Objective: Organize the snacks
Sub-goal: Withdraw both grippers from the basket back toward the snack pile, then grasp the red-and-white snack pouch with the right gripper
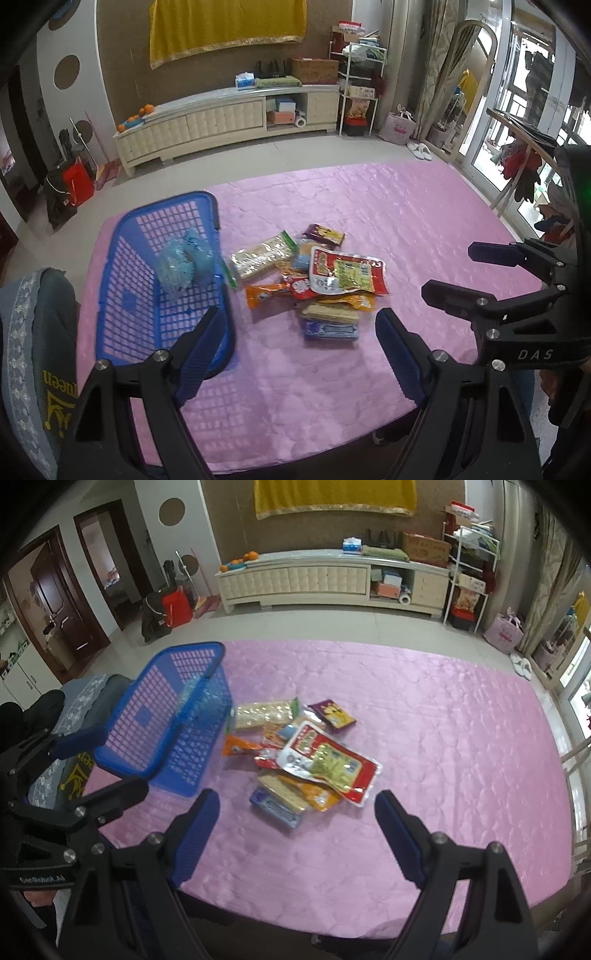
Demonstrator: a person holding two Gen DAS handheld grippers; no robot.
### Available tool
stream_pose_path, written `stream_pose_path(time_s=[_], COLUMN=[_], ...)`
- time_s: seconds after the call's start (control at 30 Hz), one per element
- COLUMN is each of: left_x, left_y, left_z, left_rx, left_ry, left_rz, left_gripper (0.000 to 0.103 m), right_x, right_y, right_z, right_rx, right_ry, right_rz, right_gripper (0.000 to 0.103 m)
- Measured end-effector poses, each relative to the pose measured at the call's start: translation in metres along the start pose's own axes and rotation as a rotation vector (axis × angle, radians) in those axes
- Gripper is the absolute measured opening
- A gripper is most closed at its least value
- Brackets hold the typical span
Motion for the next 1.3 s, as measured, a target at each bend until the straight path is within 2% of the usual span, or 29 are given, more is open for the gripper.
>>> stream_pose_path(time_s=[0.17, 0.57, 0.67, 0.77, 0.97, 1.07, 1.3], left_x=[0.007, 0.024, 0.026, 0.023, 0.012, 0.006, -0.005], left_y=[-0.005, -0.020, -0.024, -0.027, -0.031, -0.033, -0.034], left_z=[-0.028, -0.090, -0.105, -0.117, -0.140, -0.152, -0.167], left_rx=[-0.032, -0.110, -0.123, -0.136, -0.174, -0.193, -0.213], left_ry=[-0.024, 0.017, 0.034, 0.022, 0.027, 0.031, 0.039], left_rz=[0.047, 0.056, 0.060, 0.105, 0.166, 0.186, 0.205], left_gripper=[0.082, 0.082, 0.082, 0.082, 0.082, 0.082, 0.082], right_x=[0.023, 0.052, 0.051, 0.048, 0.034, 0.026, 0.021], right_y=[-0.008, -0.018, -0.016, -0.013, -0.010, -0.011, -0.002], right_z=[-0.022, -0.091, -0.109, -0.124, -0.156, -0.173, -0.197], right_rx=[-0.022, -0.093, -0.109, -0.118, -0.140, -0.143, -0.172], right_ry=[0.021, 0.056, 0.067, 0.063, 0.128, 0.092, 0.119], right_rz=[0.026, 0.162, 0.229, 0.291, 0.426, 0.511, 0.550], right_gripper=[0.089, 0.089, 0.089, 0.090, 0.094, 0.094, 0.094])
Point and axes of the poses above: each gripper's, at about its wrist camera, not at the fingertips, and z roughly against the way its jaws point, x to its right, y to its top, the point moved 2 cm from there along -z, roughly the way its jaws point, and after that the axes turned 11 degrees about -y, right-handed, at the moved point
